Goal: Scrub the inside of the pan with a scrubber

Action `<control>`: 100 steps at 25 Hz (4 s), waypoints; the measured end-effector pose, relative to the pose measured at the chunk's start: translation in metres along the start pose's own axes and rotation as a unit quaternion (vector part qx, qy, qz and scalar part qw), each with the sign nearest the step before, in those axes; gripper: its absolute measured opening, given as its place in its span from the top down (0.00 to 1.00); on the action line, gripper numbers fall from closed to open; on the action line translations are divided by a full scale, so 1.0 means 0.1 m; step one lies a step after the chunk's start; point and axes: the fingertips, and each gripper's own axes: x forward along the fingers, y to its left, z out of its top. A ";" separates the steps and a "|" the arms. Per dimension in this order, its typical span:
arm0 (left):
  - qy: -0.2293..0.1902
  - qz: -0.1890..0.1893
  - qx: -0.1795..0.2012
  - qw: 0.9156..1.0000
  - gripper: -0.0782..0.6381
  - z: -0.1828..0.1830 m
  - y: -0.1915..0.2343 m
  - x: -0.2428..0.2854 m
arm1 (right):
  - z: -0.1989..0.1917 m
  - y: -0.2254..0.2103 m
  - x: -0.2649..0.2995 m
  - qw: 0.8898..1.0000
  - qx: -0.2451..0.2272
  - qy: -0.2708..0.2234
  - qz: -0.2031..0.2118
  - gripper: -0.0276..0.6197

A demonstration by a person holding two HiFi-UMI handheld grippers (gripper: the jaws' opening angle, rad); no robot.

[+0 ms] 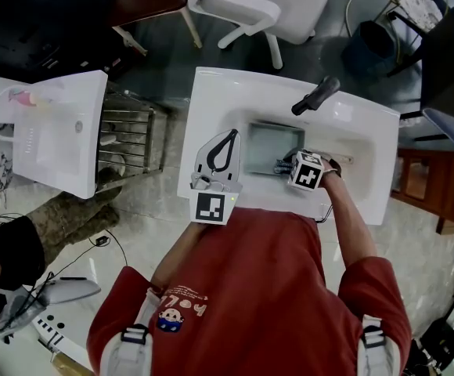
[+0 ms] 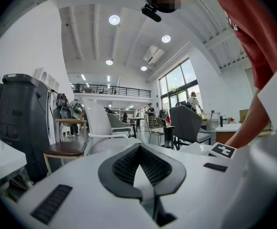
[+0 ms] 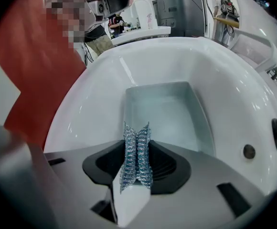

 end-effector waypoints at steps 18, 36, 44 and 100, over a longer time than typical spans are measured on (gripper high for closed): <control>0.002 -0.003 -0.001 1.000 0.88 -0.02 -0.03 0.00 | -0.04 -0.03 0.06 1.000 0.005 -0.012 -0.024 0.71; 0.007 0.000 0.000 1.000 0.88 -0.07 -0.04 0.01 | -0.01 -0.62 0.02 0.990 -0.039 -0.011 -0.137 0.71; 0.005 -0.004 0.001 1.000 0.88 -0.04 -0.05 0.02 | 0.03 -0.84 -0.01 0.978 -0.053 -0.011 -0.202 0.71; -0.091 -0.002 -0.005 0.996 0.88 1.39 0.21 0.43 | 0.53 -0.77 -3.72 0.708 0.276 -0.423 -0.493 0.70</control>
